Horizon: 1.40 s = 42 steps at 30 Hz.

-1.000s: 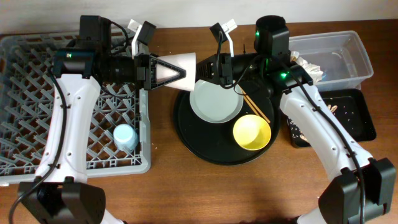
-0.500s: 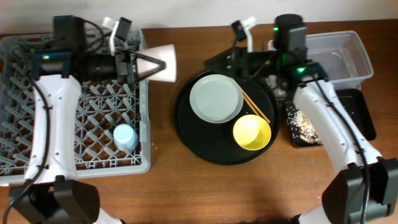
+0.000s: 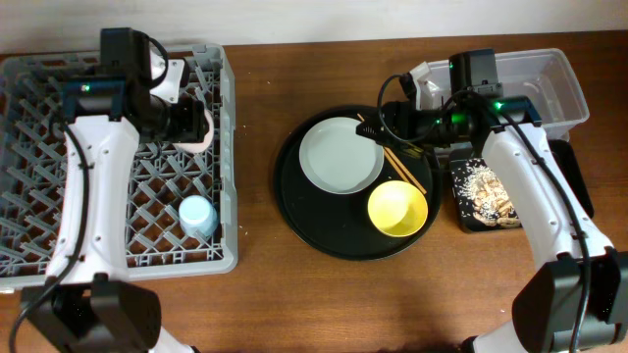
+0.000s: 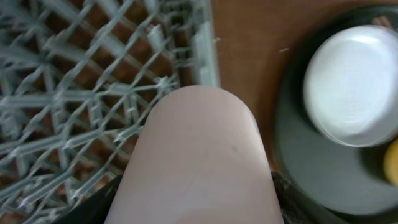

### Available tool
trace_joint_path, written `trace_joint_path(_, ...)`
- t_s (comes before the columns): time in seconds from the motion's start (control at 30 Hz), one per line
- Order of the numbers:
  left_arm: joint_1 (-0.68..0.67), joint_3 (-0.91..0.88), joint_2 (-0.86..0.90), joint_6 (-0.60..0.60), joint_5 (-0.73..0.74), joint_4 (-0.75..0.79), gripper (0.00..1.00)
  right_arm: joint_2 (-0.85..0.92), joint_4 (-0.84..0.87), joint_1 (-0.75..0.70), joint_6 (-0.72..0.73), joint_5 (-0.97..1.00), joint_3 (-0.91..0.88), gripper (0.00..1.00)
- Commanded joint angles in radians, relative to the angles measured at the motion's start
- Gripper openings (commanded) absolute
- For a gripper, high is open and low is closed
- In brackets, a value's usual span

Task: Sort waste into correct bins and load items into the dishwasher rack
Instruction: 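Carry the pink cup with the left gripper and set it upside down in the rack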

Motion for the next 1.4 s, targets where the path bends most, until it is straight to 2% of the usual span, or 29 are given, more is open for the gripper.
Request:
trace_joint_path(0.0, -0.002, 0.009, 0.093, -0.048, -0.158, -0.027, 0.60, 0.002, -0.024, 0.000, -0.052, 0.093, 0.001, 0.68)
trace_joint_path(0.23, -0.004, 0.009, 0.224, -0.053, -0.154, -0.035, 0.60, 0.002, -0.049, 0.000, -0.056, 0.108, 0.001, 0.68)
trace_joint_path(0.53, -0.004, 0.009, 0.289, -0.052, -0.154, 0.006, 0.61, 0.002, -0.055, 0.000, -0.056, 0.115, 0.001, 0.68)
trace_joint_path(0.57, -0.004, 0.009, 0.291, -0.052, -0.154, 0.007, 0.65, 0.002, -0.057, 0.000, -0.056, 0.115, 0.001, 0.68)
trace_joint_path(0.6, -0.005, 0.009, 0.292, -0.052, -0.150, 0.007, 0.75, 0.002, -0.060, 0.000, -0.056, 0.115, 0.001, 0.68)
trace_joint_path(0.7, -0.009, 0.009, 0.292, -0.052, -0.142, 0.008, 0.93, 0.002, -0.064, 0.000, -0.056, 0.115, 0.001, 0.69)
trace_joint_path(0.77, -0.011, 0.009, 0.292, -0.052, -0.128, 0.008, 0.99, 0.002, -0.068, 0.000, -0.056, 0.116, 0.001, 0.69)
trace_joint_path(0.97, -0.011, 0.043, 0.290, -0.052, -0.114, -0.024, 0.99, 0.002, -0.073, 0.000, -0.056, 0.115, 0.001, 0.68)
trace_joint_path(1.23, -0.011, 0.303, 0.261, -0.053, -0.010, -0.208, 0.99, -0.003, -0.095, 0.001, -0.097, 0.114, 0.001, 0.67)
trace_joint_path(1.37, -0.013, 0.359, 0.218, -0.064, 0.008, -0.245, 0.99, -0.021, -0.109, 0.001, -0.101, 0.116, 0.001, 0.67)
